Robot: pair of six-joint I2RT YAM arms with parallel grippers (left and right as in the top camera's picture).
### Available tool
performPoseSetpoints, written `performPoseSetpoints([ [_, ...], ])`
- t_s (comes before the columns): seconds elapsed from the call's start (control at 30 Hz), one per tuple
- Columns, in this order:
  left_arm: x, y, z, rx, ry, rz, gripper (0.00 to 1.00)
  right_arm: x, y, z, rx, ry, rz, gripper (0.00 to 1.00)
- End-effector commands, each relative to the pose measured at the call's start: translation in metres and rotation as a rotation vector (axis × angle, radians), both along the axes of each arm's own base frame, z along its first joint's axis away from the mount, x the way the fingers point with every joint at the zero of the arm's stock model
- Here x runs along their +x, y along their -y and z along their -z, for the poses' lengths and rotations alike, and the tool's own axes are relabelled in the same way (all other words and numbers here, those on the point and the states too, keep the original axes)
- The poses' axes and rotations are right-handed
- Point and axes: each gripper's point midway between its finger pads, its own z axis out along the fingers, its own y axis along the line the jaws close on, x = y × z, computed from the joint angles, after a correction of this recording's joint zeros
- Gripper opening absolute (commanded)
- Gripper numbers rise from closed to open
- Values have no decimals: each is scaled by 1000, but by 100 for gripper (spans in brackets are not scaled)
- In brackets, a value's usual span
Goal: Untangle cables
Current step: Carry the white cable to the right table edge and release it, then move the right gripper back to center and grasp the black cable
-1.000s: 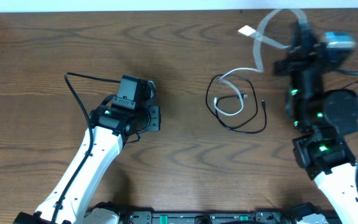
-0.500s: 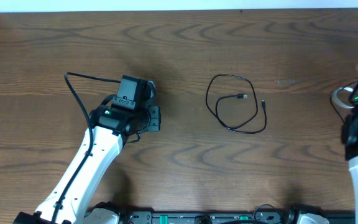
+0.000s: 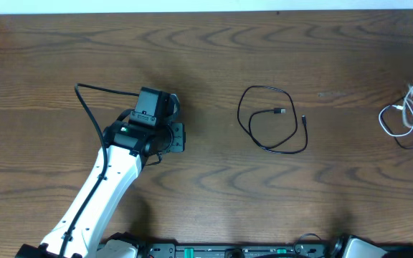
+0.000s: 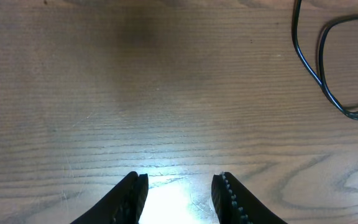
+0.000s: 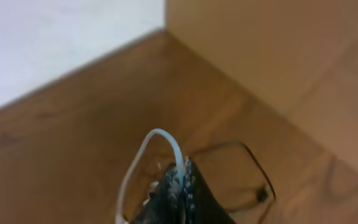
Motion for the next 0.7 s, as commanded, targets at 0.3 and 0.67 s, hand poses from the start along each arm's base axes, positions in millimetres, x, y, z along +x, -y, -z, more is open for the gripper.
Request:
performPoseSetpoints([
  [0.3, 1, -2, -3, 1, 4, -14, 39, -10, 23, 36, 106, -55, 67, 39],
  [0.67, 1, -2, -3, 0, 4, -14, 39, 29, -69, 55, 402, -19, -384, 47],
])
